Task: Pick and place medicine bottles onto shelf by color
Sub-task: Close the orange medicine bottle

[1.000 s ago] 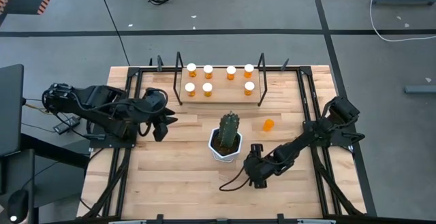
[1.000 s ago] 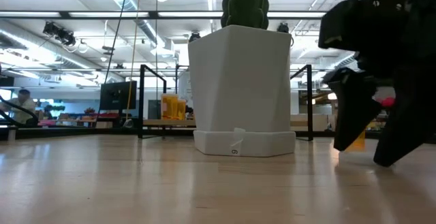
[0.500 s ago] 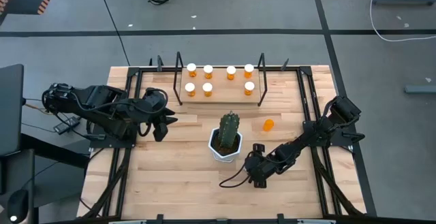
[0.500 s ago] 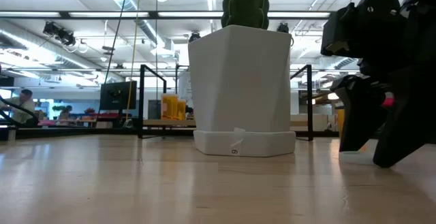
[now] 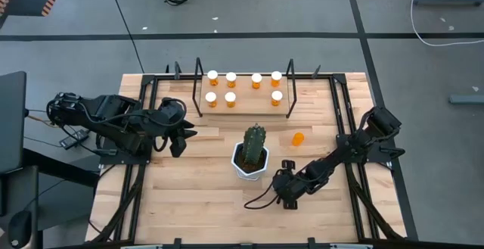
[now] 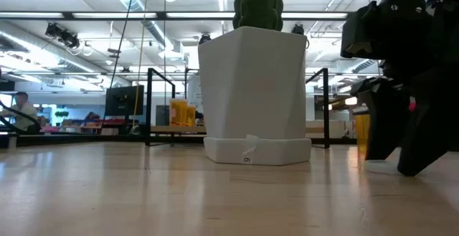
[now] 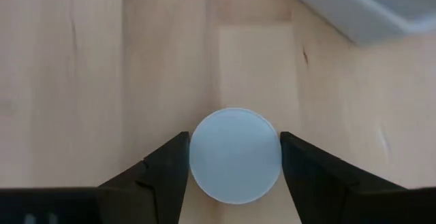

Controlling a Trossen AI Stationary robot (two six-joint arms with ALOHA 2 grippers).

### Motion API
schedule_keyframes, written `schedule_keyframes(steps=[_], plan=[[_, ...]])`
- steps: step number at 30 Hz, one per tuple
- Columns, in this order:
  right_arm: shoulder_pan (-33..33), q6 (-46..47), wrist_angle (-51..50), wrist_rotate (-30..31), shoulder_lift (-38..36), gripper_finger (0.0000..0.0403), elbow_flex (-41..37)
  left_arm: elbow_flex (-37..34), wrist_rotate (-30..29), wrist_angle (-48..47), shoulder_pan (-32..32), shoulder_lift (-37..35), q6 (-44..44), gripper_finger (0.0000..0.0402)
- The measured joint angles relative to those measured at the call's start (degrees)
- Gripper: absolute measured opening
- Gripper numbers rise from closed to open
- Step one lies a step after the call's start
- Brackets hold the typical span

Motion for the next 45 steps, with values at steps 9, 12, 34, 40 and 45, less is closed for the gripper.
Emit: schedule_keyframes(steps=[9,12,34,40,45], plan=[[-0.6,8.3,-15.5,2.0,-10.0,0.0221,1.2,0.0,0.0,0.0,0.1,0.0,0.0,0.0136],[-0.5,13.1,-22.3,6.1,-17.3,0.0221,1.3,0.0,0.0,0.1,0.1,0.0,0.0,0.0132],[-14.7,21.9,-39.0,20.1,-37.0,0.0222,-3.2,0.0,-1.1,0.2,0.1,0.0,0.1,0.013],[-15.8,25.7,-34.4,16.7,-37.1,0.0222,-8.7,0.0,-1.1,0.2,0.0,0.0,-1.2,0.0124],[-17.9,26.4,-30.4,15.8,-37.1,0.0222,-11.8,0.0,-1.1,0.2,0.0,0.0,-1.5,0.0125]])
